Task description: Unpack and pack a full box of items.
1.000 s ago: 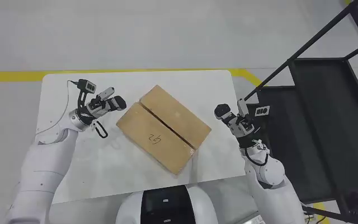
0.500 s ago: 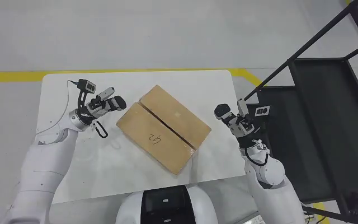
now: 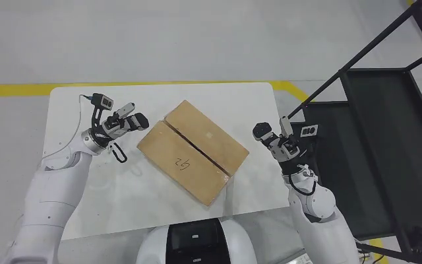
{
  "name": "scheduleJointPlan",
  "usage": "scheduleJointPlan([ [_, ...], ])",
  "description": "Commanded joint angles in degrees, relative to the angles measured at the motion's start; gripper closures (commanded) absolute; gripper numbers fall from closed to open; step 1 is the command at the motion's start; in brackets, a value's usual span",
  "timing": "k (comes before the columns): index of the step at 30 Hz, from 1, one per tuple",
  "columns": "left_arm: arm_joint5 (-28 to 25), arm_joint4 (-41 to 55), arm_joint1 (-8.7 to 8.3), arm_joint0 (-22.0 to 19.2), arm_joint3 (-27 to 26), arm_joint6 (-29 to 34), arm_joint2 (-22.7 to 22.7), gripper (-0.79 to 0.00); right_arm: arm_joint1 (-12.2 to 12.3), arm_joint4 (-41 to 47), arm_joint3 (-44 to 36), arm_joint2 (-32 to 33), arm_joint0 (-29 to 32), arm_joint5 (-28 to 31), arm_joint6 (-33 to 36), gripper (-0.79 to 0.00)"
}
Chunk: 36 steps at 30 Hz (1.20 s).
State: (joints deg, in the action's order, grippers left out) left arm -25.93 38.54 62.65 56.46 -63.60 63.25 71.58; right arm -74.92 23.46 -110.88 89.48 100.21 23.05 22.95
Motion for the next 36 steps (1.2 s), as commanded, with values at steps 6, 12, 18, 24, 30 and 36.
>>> scheduleJointPlan([
  [6,-2.0,-4.1,-1.02,2.5,-2.0,-3.4,4.0,-0.785,0.3,-2.9,-2.2,-1.7,2.6,-4.1,3.3,-0.785],
  [12,-5.8,-11.6,-2.02,2.8,-2.1,-2.6,6.4,-0.785,1.3,-4.2,-2.2,2.2,7.4,-4.6,11.4,-0.785],
  [18,-9.5,-21.0,-2.26,0.2,1.4,-5.9,5.9,-0.785,2.3,-11.5,0.1,6.1,9.7,-6.3,14.8,-0.785],
  [24,-8.9,-27.8,-2.31,-2.1,4.2,-11.0,5.4,-0.785,2.5,-18.0,1.2,6.0,9.7,-7.9,11.7,-0.785],
  [30,-8.9,-27.8,-2.31,-2.1,4.2,-11.0,5.4,-0.785,2.5,-18.0,1.2,6.0,9.7,-7.9,11.7,-0.785],
  [36,-8.0,-30.2,-2.26,-0.6,1.6,-11.5,4.1,-0.785,2.5,-21.5,4.4,4.3,7.5,-10.1,10.3,-0.785],
])
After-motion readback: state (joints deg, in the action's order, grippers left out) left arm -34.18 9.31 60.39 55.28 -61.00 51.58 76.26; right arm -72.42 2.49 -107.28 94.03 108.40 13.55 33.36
